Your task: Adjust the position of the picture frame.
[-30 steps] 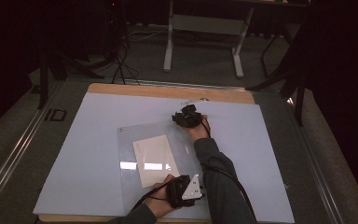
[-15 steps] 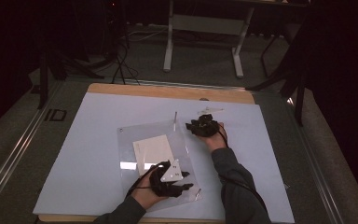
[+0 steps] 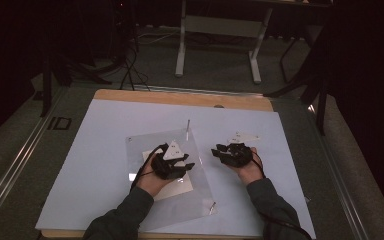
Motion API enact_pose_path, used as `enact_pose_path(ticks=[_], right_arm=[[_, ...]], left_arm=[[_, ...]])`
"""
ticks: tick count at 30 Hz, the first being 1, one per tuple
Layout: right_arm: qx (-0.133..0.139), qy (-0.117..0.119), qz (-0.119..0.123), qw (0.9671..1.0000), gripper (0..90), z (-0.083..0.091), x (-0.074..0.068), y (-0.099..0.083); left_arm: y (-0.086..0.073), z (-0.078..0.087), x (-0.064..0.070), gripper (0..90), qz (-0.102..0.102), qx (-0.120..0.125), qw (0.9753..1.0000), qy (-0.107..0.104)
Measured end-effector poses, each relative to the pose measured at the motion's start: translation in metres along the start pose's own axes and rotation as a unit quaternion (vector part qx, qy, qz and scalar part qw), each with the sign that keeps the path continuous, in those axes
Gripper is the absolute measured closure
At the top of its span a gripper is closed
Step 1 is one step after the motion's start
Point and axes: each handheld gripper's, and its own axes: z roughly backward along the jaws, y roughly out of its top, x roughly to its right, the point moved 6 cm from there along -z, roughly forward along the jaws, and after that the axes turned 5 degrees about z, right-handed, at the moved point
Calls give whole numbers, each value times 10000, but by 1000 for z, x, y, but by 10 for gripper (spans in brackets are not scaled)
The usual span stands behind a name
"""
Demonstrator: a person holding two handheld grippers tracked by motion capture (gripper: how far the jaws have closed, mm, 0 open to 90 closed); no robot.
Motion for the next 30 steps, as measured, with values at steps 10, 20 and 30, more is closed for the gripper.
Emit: enact_pose_path(ticks=[10, 20, 30], right_arm=[[221, 177, -169, 9995, 667, 28, -32, -25], [-83, 438, -29, 9990, 688, 45, -59, -52], [-104, 605, 21, 9981, 731, 64, -77, -70]], left_arm=[[13, -14, -44, 579, 238, 24, 9978, 622], [15, -30, -74, 574, 486, 13, 9947, 907], [19, -43, -92, 576, 637, -34, 9929, 1003]])
